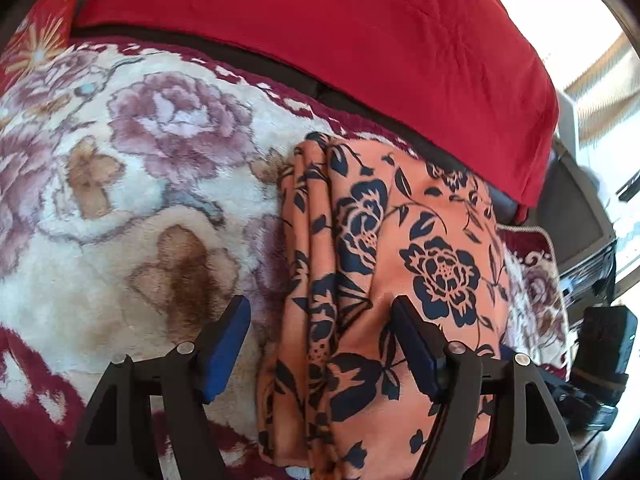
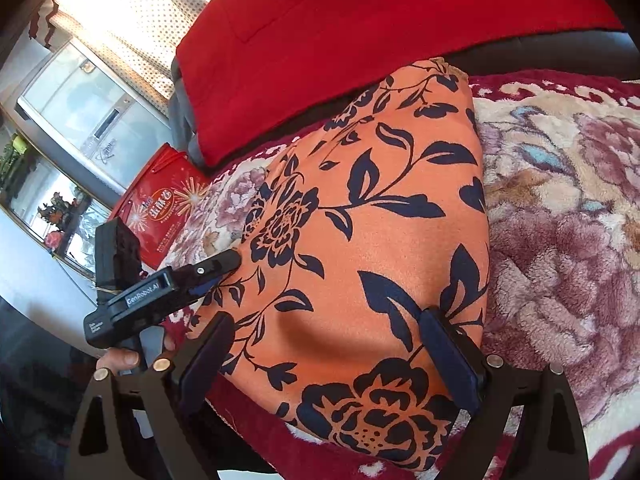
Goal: Fold small clothes
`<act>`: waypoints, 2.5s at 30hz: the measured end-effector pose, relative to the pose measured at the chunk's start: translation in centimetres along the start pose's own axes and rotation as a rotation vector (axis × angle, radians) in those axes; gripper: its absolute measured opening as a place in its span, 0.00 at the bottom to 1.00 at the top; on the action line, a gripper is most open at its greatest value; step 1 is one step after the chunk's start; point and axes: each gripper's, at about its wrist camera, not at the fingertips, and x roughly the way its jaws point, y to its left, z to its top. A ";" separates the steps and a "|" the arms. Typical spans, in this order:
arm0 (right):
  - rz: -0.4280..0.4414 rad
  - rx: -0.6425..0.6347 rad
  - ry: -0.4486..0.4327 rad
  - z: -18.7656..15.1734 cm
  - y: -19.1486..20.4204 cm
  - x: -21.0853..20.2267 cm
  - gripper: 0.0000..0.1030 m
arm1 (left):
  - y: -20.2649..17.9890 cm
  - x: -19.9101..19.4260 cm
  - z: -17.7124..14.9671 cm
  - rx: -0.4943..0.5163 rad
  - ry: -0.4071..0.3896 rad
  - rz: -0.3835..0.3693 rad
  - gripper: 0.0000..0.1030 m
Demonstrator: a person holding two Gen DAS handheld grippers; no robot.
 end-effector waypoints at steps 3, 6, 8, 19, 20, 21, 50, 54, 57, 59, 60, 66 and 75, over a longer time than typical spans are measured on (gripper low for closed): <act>-0.007 -0.002 0.005 0.1 0.1 0.1 0.92 | -0.5 0.5 -0.3 0.032 0.015 0.021 0.72; -0.012 -0.002 0.008 0.2 0.2 0.2 0.92 | -0.4 0.8 -0.4 0.025 0.017 0.030 0.76; -0.015 -0.003 0.007 0.1 0.3 0.2 0.92 | -0.3 1.3 -0.2 0.010 0.021 0.024 0.77; -0.004 -0.004 0.003 0.0 0.1 0.2 0.92 | 0.0 1.7 -0.3 0.004 0.026 0.031 0.79; -0.003 -0.005 0.002 0.0 0.1 0.1 0.92 | 0.0 1.7 -0.3 0.003 0.025 0.031 0.79; -0.002 -0.005 0.002 0.0 0.1 0.1 0.92 | 0.0 1.8 -0.3 0.004 0.025 0.033 0.80; -0.053 0.153 -0.018 4.1 -5.6 0.7 0.87 | 0.2 3.0 0.3 0.000 0.023 0.031 0.87; -0.081 0.048 0.020 4.5 -3.6 2.0 0.40 | -1.1 3.1 0.2 0.060 0.036 -0.029 0.42; -0.105 -0.035 -0.018 4.9 -1.5 -0.1 0.33 | -2.9 2.2 0.1 0.133 0.004 -0.011 0.30; -0.125 -0.110 -0.058 5.2 0.3 -2.2 0.32 | -3.9 1.2 0.6 0.132 -0.032 -0.054 0.27; -0.143 -0.147 -0.088 5.3 1.2 -3.5 0.32 | -4.7 0.5 0.9 0.122 -0.048 -0.096 0.26; -0.168 -0.201 -0.258 8.3 1.9 -11.9 0.31 | -13.5 -3.0 2.9 0.233 -0.215 -0.162 0.25; -0.129 -0.053 -0.274 10.6 -6.5 -14.2 0.34 | -19.9 0.4 4.8 0.291 -0.236 -0.112 0.27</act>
